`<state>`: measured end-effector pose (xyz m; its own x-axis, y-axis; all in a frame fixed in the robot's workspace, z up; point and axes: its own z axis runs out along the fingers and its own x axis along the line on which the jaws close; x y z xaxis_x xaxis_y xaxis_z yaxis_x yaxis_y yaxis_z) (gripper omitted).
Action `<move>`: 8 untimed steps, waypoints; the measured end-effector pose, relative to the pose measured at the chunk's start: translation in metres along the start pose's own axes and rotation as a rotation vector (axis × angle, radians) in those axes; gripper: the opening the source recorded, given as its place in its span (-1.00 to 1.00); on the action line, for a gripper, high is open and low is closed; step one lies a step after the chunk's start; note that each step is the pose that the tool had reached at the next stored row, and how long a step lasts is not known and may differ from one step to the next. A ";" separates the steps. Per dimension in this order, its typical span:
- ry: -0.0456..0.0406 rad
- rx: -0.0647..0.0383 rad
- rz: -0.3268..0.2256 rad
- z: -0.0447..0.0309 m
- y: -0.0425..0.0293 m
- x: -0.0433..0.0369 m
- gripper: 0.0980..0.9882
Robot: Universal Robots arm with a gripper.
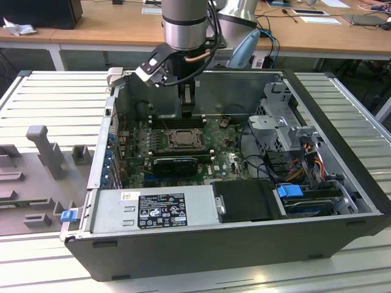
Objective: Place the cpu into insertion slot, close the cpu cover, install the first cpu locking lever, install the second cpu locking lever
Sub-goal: 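Install the first cpu locking lever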
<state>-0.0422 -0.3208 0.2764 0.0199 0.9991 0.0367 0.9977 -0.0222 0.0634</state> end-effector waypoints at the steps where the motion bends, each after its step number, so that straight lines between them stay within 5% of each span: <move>1: 0.0000 0.000 0.000 -0.0008 0.0001 0.0000 -0.98; 8: 0.0000 0.000 0.000 -0.0075 0.0005 0.0003 -0.98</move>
<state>-0.0422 -0.3208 0.2839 0.0199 0.9991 0.0368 0.9977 -0.0222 0.0633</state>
